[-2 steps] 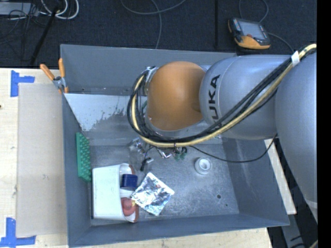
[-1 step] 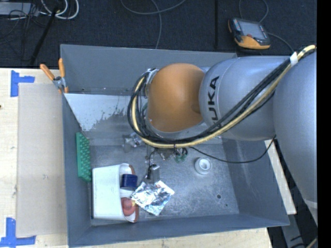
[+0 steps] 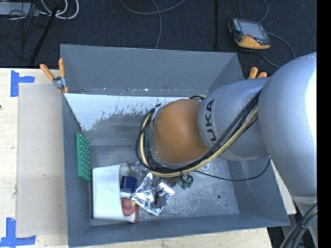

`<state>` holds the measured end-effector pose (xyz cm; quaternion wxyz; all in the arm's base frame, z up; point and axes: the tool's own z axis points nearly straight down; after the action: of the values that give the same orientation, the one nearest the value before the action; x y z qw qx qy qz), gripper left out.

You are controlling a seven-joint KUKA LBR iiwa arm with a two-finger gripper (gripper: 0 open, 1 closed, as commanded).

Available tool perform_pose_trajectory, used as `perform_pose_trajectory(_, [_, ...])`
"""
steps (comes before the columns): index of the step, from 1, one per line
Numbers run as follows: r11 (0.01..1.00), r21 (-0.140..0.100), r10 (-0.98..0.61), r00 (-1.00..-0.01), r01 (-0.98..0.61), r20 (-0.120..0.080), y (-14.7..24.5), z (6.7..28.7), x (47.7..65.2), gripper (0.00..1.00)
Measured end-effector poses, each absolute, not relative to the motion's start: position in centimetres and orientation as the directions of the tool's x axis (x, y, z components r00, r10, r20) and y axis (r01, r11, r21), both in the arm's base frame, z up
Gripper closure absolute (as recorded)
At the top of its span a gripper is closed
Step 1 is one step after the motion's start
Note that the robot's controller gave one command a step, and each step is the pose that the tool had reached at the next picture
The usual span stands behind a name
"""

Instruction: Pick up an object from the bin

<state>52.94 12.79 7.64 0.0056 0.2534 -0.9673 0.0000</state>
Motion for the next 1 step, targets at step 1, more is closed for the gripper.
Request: perform_pose_trajectory(1, [0.642, 0.001, -0.767, -0.642, -0.767, -0.001, 13.08, 6.98, 55.29, 0.0])
